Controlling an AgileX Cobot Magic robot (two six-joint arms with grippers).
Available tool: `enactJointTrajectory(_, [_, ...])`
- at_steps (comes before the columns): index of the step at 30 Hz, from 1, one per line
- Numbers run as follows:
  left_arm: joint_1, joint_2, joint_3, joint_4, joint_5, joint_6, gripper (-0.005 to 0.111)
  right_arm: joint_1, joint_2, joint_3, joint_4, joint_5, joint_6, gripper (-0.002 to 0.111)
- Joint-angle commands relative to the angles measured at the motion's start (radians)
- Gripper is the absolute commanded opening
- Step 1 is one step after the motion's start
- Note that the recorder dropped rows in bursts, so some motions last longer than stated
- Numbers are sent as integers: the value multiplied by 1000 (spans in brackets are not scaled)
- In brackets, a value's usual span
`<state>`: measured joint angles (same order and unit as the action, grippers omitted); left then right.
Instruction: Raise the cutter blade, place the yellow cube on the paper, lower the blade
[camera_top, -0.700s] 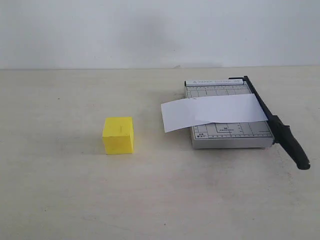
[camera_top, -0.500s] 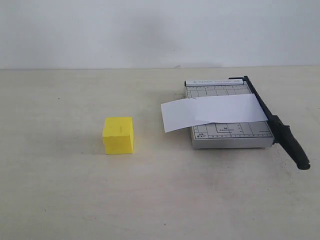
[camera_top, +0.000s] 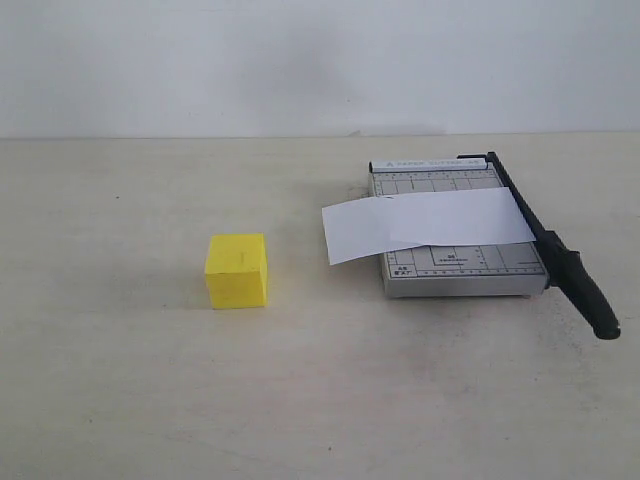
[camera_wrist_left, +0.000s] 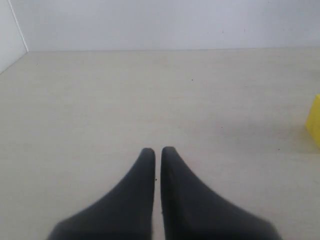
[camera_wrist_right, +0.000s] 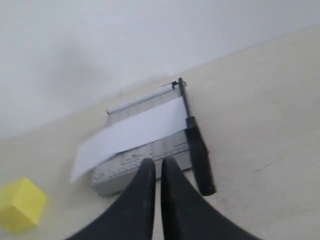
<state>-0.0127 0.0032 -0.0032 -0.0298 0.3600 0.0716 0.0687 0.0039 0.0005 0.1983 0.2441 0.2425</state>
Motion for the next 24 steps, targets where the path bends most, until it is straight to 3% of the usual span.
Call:
enactJointTrajectory(1, [-9,-3,3,0,-16,4,4,0,-4,0,109,13,195,5])
enactJointTrajectory(5, [-9,-3,3,0,-16,4,4,0,-4,0,71,-21,192,5])
enactJointTrajectory(7, [-9,-3,3,0,-16,4,4,0,-4,0,-3,-191,189,5])
enactJointTrajectory(8, [-9,-3,3,0,-16,4,4,0,-4,0,-54,-362,134,5])
enactJointTrajectory(10, [-9,-3,3,0,-16,4,4,0,-4,-7,-56,-551,-92,5])
enactJointTrajectory(13, [-9,-3,3,0,-16,4,4,0,226,-110,-53,-382,-301,5])
enactJointTrajectory(16, [-9,-3,3,0,-16,4,4,0,637,-182,-53,-452,-553,5])
enactJointTrajectory(18, [-9,-3,3,0,-16,4,4,0,777,-246,-50,-519,-544,5])
enactJointTrajectory(21, [-9,-3,3,0,-16,4,4,0,957,-355,-36,-278,-409,6])
enactJointTrajectory(24, [-9,-3,3,0,-16,4,4,0,1043,-382,-36,-269,-446,22])
